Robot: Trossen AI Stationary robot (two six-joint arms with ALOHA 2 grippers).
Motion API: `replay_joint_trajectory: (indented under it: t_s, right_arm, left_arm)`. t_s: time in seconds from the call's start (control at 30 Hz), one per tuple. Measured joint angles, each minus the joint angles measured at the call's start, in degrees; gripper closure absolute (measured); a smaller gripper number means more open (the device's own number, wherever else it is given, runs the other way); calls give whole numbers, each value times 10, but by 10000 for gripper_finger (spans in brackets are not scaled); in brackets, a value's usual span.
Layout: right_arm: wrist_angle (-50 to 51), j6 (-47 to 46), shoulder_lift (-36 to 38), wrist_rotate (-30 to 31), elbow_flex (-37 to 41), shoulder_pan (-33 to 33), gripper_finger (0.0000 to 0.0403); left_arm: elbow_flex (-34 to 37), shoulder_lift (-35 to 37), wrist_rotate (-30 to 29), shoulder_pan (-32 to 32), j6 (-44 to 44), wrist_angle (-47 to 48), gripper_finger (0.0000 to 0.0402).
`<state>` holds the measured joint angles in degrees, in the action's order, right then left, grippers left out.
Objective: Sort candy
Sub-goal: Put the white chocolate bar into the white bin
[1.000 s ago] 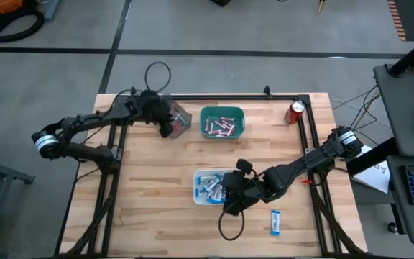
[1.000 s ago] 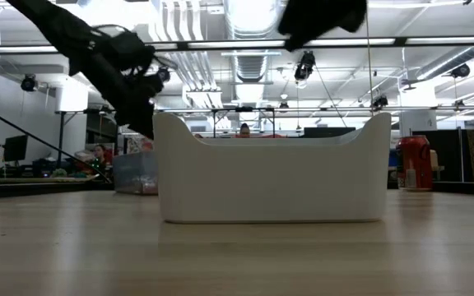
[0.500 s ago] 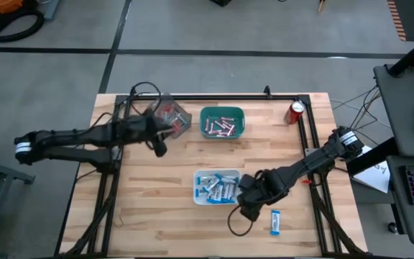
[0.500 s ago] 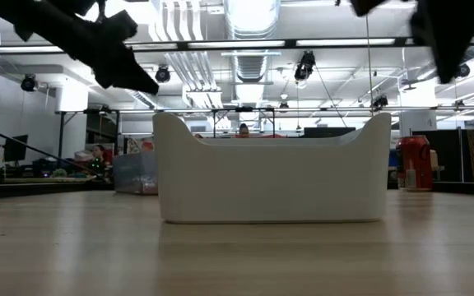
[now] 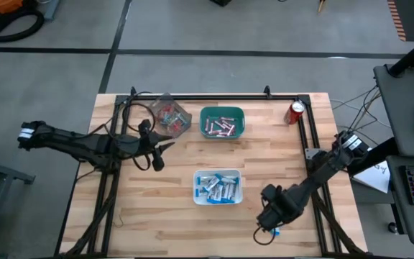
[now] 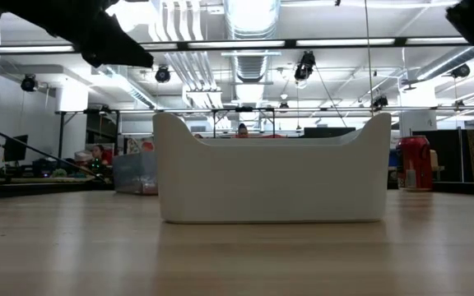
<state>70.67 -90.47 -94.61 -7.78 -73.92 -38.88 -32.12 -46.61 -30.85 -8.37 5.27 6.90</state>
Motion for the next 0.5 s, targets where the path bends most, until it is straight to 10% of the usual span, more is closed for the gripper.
replay_joint_trajectory:
  t_s: [0.5]
  right_arm:
    - [-299, -203, 0, 0, 164, -65, 174]
  left_arm:
    - [0, -33, -17, -1, -2, -8, 322]
